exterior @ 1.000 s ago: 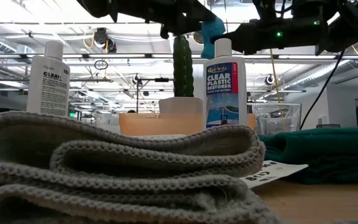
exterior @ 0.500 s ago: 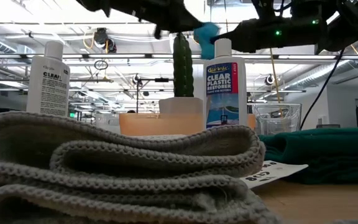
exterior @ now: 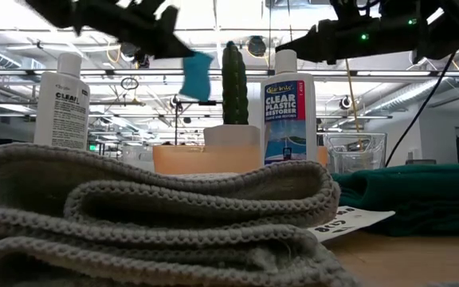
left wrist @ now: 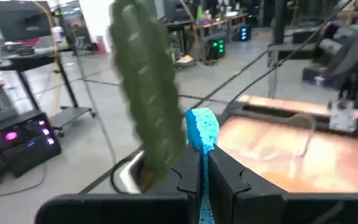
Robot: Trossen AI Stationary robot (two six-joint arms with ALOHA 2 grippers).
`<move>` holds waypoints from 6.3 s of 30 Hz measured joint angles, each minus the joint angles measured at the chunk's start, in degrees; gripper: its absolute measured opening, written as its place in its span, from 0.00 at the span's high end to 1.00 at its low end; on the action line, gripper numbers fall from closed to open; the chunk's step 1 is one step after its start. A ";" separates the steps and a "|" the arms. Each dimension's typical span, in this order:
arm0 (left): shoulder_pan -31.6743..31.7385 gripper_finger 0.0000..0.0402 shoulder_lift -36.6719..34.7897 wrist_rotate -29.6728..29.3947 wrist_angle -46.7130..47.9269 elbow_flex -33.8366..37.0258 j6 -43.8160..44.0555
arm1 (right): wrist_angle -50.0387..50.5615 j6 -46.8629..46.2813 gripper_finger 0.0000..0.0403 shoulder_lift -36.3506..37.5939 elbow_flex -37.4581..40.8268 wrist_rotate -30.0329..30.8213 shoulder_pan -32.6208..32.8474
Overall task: Pick & Place Kitchen Items
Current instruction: Put the blue sponge into the white bin
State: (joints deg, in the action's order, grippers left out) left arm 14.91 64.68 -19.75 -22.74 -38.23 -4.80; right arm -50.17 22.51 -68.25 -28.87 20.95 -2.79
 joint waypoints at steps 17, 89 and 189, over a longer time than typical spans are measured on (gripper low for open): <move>20.41 0.98 -3.93 19.44 -13.91 20.56 2.04 | -1.83 1.44 0.55 0.00 0.01 -0.30 -0.26; -10.84 0.45 -11.12 7.50 -11.67 9.89 -2.10 | -0.48 1.98 0.58 0.00 0.01 -4.74 -3.21; -39.29 0.44 -4.28 15.52 73.16 6.61 73.48 | -9.66 6.70 0.61 -0.02 0.01 -13.62 -6.27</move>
State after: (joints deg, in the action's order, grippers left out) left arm -24.38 60.40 -4.23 50.41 -31.62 68.69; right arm -59.83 29.21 -68.27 -28.86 7.33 -9.06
